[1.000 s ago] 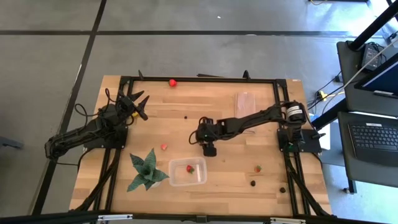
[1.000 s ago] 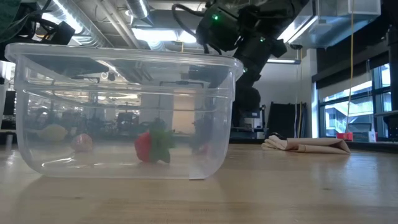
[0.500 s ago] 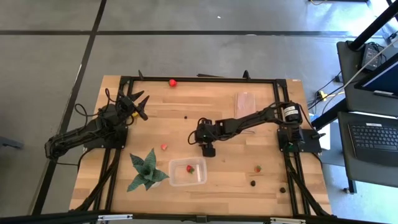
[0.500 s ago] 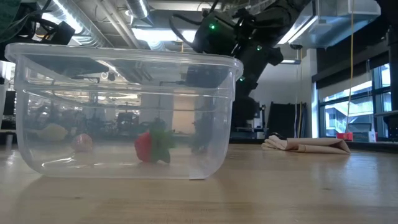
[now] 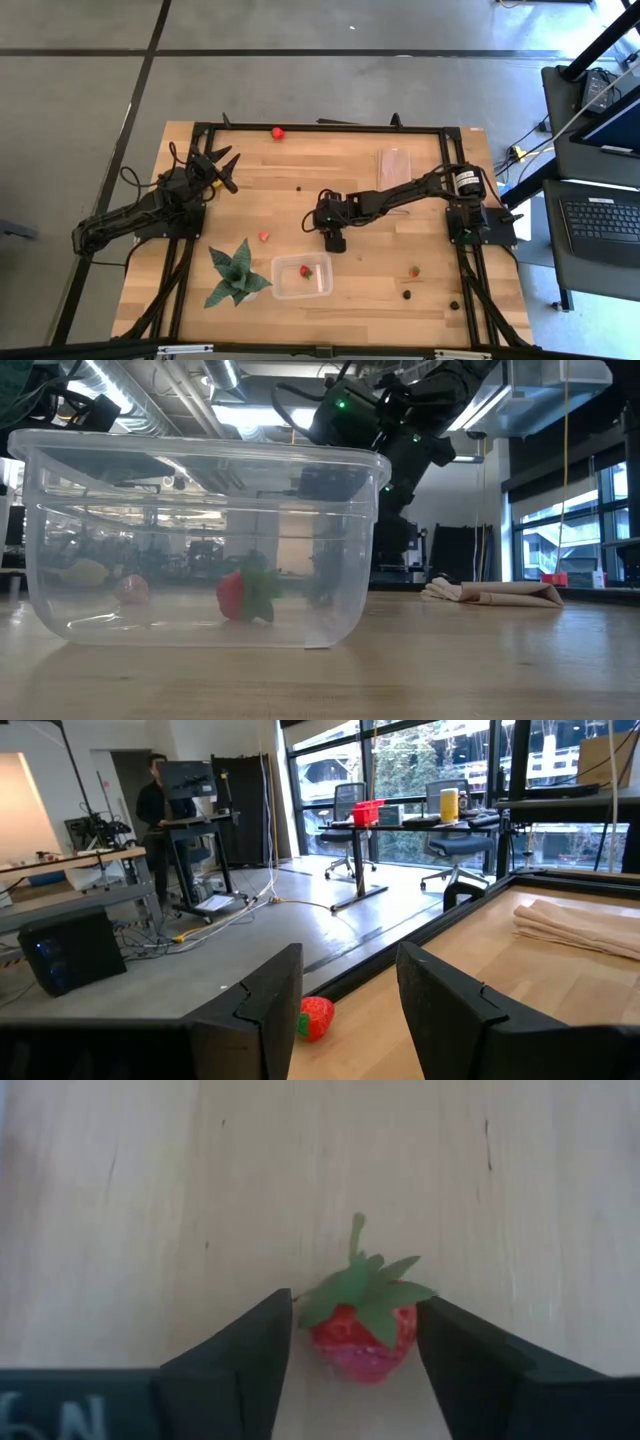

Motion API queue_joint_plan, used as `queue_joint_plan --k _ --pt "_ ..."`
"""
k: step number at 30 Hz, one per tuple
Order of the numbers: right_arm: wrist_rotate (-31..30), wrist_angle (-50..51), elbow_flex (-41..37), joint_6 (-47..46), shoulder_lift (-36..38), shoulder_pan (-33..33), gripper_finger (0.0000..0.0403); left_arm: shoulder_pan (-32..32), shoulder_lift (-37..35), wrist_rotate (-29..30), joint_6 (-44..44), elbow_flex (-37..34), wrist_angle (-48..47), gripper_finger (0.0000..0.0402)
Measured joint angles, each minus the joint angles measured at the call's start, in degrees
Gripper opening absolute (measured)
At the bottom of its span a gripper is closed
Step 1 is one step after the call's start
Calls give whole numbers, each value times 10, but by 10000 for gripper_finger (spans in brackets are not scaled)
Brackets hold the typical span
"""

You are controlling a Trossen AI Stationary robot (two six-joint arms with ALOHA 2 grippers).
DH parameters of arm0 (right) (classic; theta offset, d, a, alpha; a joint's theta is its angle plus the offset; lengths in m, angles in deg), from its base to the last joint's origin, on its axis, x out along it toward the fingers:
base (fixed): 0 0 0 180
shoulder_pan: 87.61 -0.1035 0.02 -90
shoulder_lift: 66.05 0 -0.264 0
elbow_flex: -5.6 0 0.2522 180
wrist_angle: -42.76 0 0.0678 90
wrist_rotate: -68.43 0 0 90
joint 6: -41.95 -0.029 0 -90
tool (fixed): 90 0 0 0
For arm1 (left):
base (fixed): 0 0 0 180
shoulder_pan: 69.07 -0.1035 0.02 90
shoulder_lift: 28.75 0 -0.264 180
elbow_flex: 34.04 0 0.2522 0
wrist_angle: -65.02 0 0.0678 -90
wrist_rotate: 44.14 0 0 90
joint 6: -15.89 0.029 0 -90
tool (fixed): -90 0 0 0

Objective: Pick and placing Produce into tupperware
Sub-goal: Put the center red strawberry into the transparent bin

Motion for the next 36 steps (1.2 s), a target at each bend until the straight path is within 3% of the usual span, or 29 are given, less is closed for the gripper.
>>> queue_joint_plan --k 6,13,23,28,36 --pt "0 -1 0 -30 0 0 146 0 0 0 0 0 0 157" --pt "0 22 20 -60 1 1 141 0 0 0 0 0 0 157" --pt "3 218 236 -27 2 1 141 0 0 0 0 0 0 157" --pt "49 285 347 -33 3 -26 144 0 0 0 0 0 0 157" --pt "57 315 392 -96 3 -95 146 0 0 0 0 0 0 157"
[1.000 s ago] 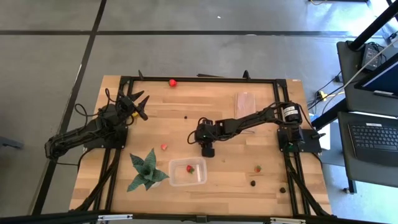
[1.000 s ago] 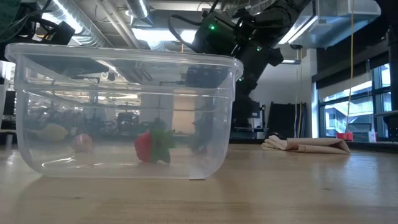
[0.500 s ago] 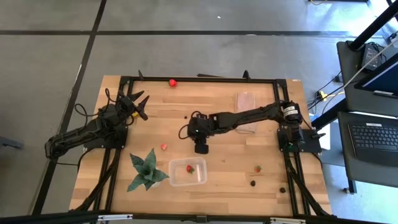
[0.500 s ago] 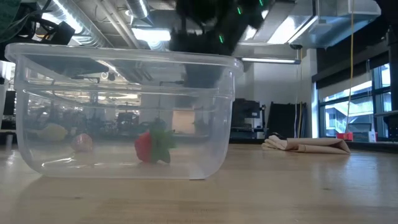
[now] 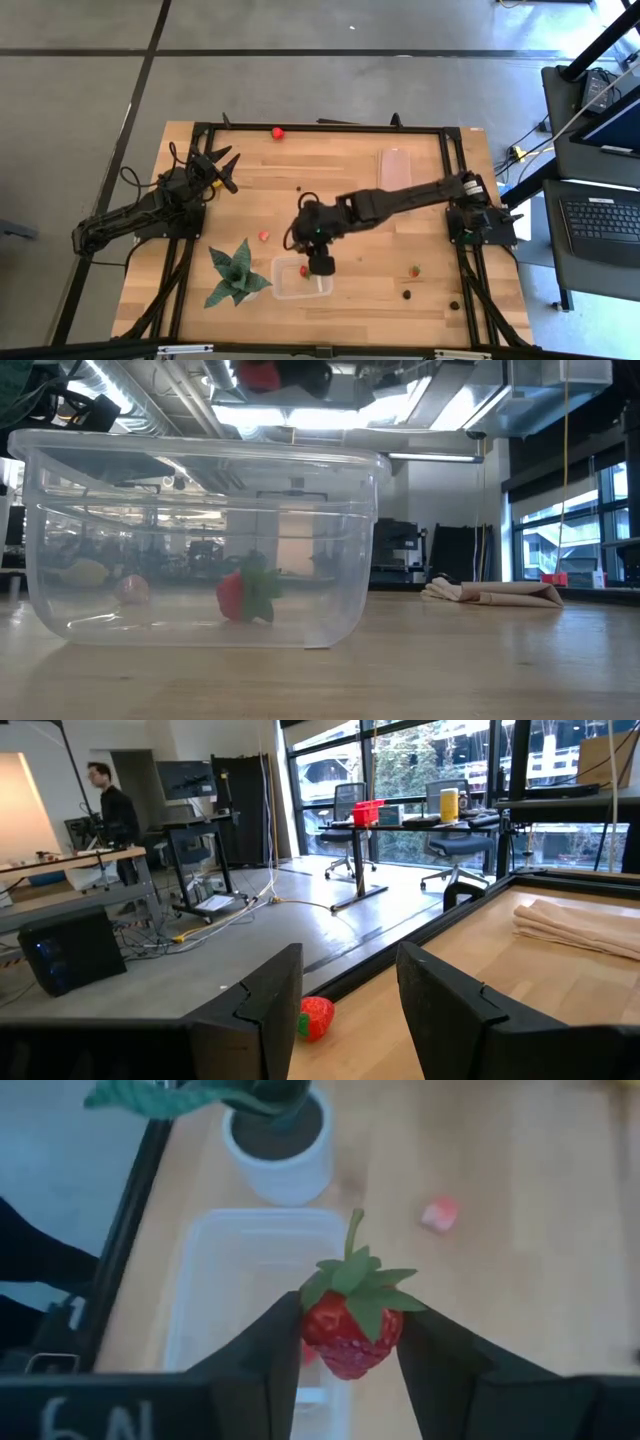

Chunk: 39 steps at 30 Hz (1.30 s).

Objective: Pick and placing Produce into tupperware
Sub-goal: Put the center red strawberry into the transparent bin

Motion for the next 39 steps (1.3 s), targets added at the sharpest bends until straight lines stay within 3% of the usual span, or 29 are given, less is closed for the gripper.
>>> queue_joint_plan --k 9,23,39 --pt "-2 13 -53 -84 -1 -23 146 0 0 0 0 0 0 157" --pt "0 -36 -136 -102 -1 -67 147 0 0 0 -4 0 0 157" --pt "-4 -122 -202 -116 -1 -73 149 0 0 0 -5 0 0 157"
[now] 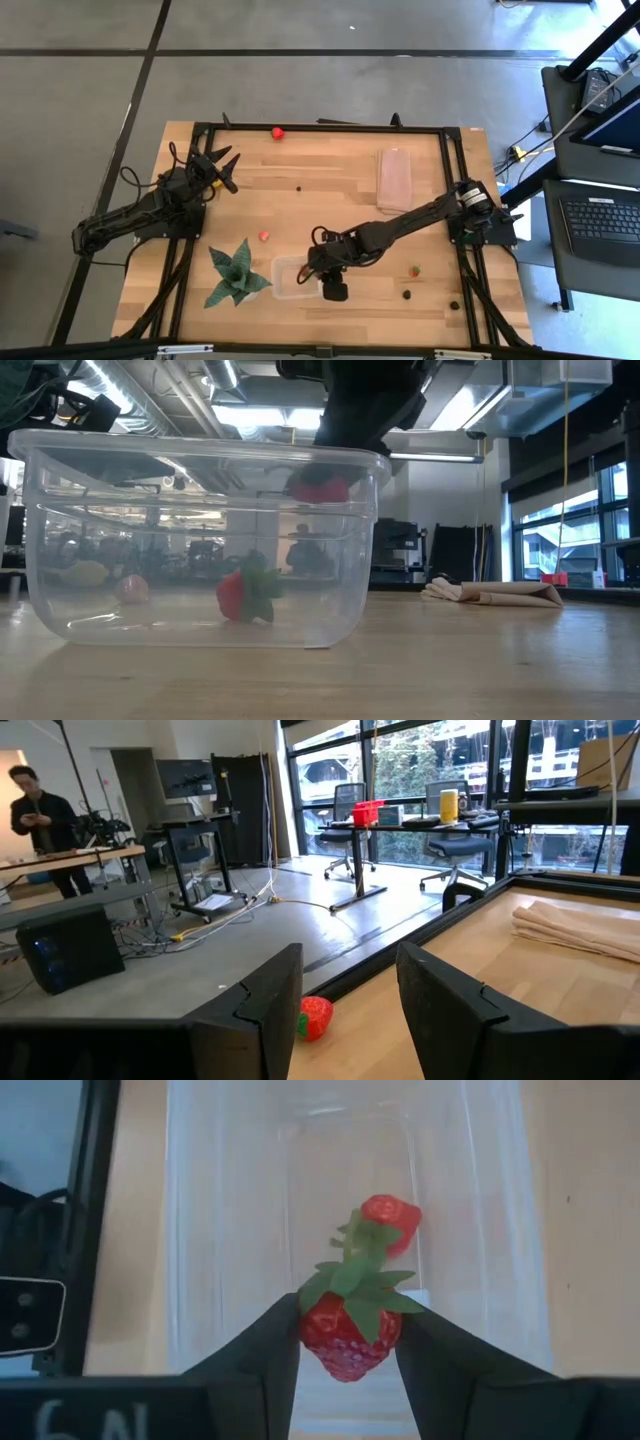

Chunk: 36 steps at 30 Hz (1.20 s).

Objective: Pick and placing Produce into tupperware
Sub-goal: Put the center red strawberry into the transparent bin, then put the left black raspberry into the transparent bin

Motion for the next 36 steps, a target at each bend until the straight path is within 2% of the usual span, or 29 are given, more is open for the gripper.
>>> queue_joint_plan --k 17,23,31,36 --pt "7 -3 7 16 0 0 239 0 0 0 0 0 0 157" --pt "-3 65 43 -5 30 0 249 0 0 0 0 0 0 157" --pt "-12 185 71 -143 109 -26 247 0 0 0 0 0 0 157" --pt "-13 292 68 -257 113 -73 247 0 0 0 0 0 0 157"
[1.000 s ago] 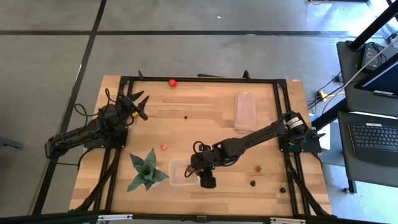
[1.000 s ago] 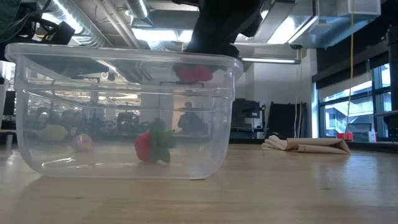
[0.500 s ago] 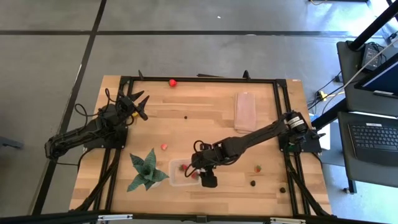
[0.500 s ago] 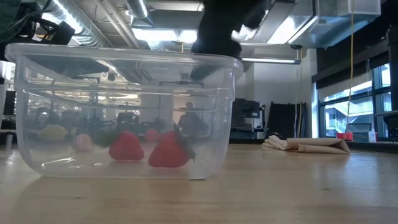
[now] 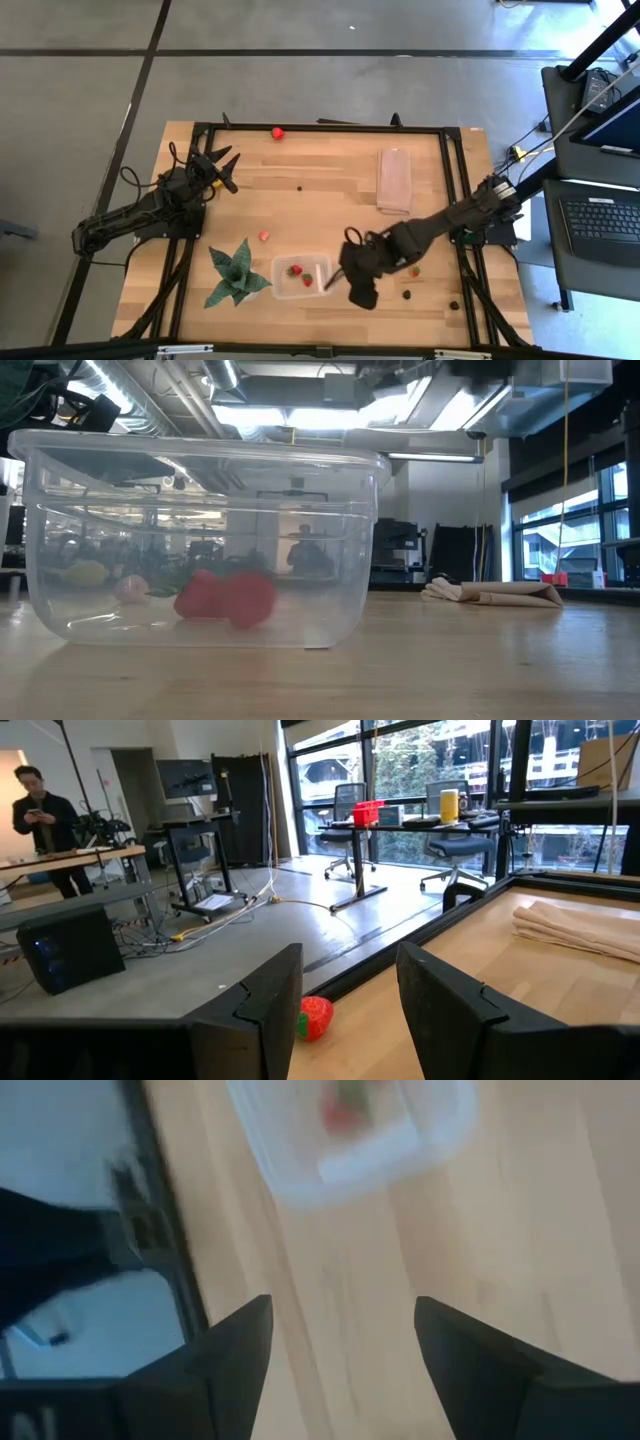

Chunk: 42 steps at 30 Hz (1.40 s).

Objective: Pick and placing Produce into tupperware
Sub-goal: Put the left black raspberry into the transparent bin

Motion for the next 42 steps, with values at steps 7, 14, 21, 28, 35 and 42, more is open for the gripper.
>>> queue_joint_plan --k 7,14,21,28,35,42 --pt "-47 128 1 -150 -8 -66 246 0 0 0 0 0 0 157" --pt "-136 153 1 -234 -7 -128 246 0 0 0 -13 0 0 157" --pt "-137 203 -1 -391 -8 -182 246 0 0 0 -29 0 0 157" --pt "-125 183 -66 -572 -9 -212 246 0 0 0 -29 0 0 157" --pt "-56 21 -185 -627 -10 -213 246 0 0 0 -33 0 0 157" --pt "-50 -93 -276 -679 -10 -213 246 0 0 0 -57 0 0 157"
